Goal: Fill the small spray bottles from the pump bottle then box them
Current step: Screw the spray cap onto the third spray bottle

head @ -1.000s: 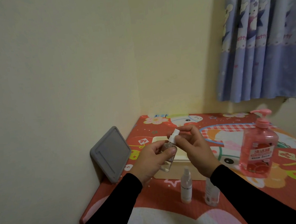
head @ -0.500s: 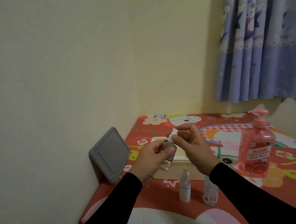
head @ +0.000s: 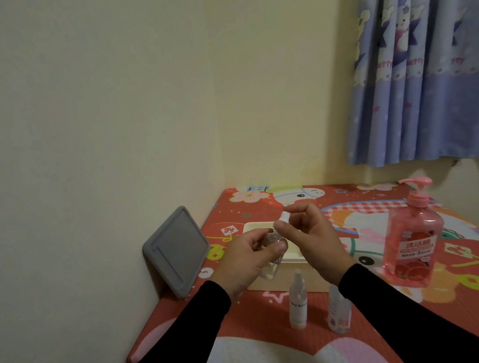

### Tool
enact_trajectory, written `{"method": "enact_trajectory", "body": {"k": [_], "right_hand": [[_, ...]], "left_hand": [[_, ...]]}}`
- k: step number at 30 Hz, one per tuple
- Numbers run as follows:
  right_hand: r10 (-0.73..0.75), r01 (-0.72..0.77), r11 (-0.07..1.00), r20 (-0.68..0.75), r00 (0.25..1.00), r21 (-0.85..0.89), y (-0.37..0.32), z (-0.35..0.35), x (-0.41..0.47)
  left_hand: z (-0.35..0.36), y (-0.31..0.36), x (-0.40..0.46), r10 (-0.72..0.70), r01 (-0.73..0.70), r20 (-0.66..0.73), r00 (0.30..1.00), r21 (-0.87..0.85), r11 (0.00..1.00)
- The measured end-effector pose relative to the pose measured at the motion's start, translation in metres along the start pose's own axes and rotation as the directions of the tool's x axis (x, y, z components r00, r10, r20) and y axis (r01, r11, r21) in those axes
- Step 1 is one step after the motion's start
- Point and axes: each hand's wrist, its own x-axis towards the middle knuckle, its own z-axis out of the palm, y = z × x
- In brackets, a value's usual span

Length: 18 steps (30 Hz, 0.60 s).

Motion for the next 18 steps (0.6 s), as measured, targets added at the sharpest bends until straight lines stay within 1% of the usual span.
{"method": "enact_trajectory", "body": {"k": [2, 6, 8, 12, 15, 18], "right_hand": [[0.0, 0.0, 1.0, -0.025, 1.0, -0.003, 0.0009, 0.0005, -0.0002], [0.039, -0.042, 0.991, 0.031, 0.999, 0.131, 0.0026, -0.0018, -0.0008], [0.068, -0.076, 0.986, 0.055, 0.996, 0.148, 0.0006, -0.0043, -0.0009], [0.063, -0.069, 0.995, 0.077, 0.995, 0.075, -0.0009, -0.0071, 0.0012], [0.095, -0.094, 0.995, 0.056, 0.994, -0.026, -0.0016, -0.0068, 0.0048], [0.098, -0.09, 0.992, 0.08, 0.992, -0.09, -0.0023, -0.0088, 0.0066]], "left_hand": [[0.0023, 0.0009, 0.0003, -0.011, 0.011, 0.003, 1.0, 0.009, 1.0], [0.0013, 0.0008, 0.0026, -0.014, 0.015, 0.009, 1.0, -0.037, 0.999], [-0.0012, 0.0006, 0.0032, -0.014, 0.015, 0.012, 1.0, -0.036, 0.999], [-0.0037, 0.0003, 0.004, 0.014, -0.014, 0.015, 1.0, 0.011, 1.0], [-0.0015, 0.0016, 0.0032, 0.042, -0.041, -0.004, 0.999, 0.092, 0.995], [-0.0002, 0.0015, 0.0033, 0.058, -0.056, -0.01, 0.998, 0.149, 0.987]]}}
